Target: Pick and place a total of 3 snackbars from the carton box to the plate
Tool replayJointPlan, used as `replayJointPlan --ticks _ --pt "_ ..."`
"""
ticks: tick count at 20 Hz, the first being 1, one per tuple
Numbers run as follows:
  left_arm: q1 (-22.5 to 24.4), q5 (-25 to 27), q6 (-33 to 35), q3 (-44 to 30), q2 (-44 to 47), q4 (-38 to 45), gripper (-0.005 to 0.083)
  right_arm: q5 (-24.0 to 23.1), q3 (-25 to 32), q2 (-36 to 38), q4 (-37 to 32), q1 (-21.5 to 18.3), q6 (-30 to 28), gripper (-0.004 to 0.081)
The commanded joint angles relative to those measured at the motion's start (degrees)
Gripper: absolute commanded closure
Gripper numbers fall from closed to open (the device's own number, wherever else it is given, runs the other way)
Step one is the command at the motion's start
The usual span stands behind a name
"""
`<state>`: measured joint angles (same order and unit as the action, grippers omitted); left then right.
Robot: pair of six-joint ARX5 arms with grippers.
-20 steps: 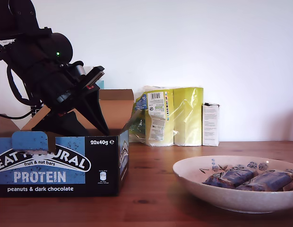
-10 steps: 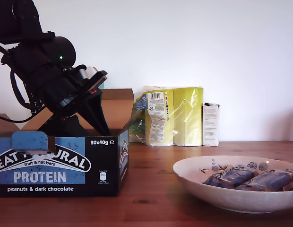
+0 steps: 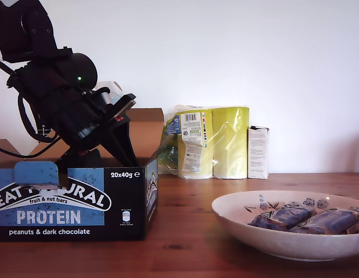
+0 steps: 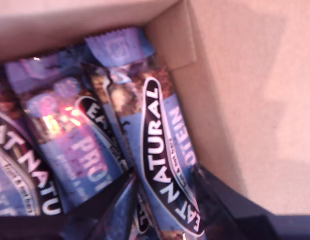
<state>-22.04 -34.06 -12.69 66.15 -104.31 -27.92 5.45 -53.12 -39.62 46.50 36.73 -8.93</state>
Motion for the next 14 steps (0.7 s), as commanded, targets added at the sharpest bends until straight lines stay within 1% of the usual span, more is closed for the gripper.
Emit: replayJointPlan --ticks 1,2,5,7,14 --pt "-0.5 -0.2 0.0 -0.5 -2.1 -0.3 0.0454 0.1 -0.2 0.1 -0.4 -0.2 -0.1 0.0783" --pt "-0.5 -0.2 0.0 -0.5 -2.1 -0.3 0.0475 0.1 -0.2 0.1 -0.4 -0.2 -0.1 0.0783" --pt "-0.5 -0.2 0.0 -0.5 -2.1 0.0 0.0591 0.1 -0.2 0.1 -0.4 -0.2 -0.1 0.0783" --pt "-0.3 -0.2 0.0 -0.4 -2.1 0.0 0.0628 0.1 -0.2 0.1 -0.4 -0.2 -0.1 0.0783" --pt "1.0 -0.2 0.1 -0.4 1.1 -0.7 0.0632 0.1 -0.2 0.1 -0.4 -0.2 -0.1 0.0783"
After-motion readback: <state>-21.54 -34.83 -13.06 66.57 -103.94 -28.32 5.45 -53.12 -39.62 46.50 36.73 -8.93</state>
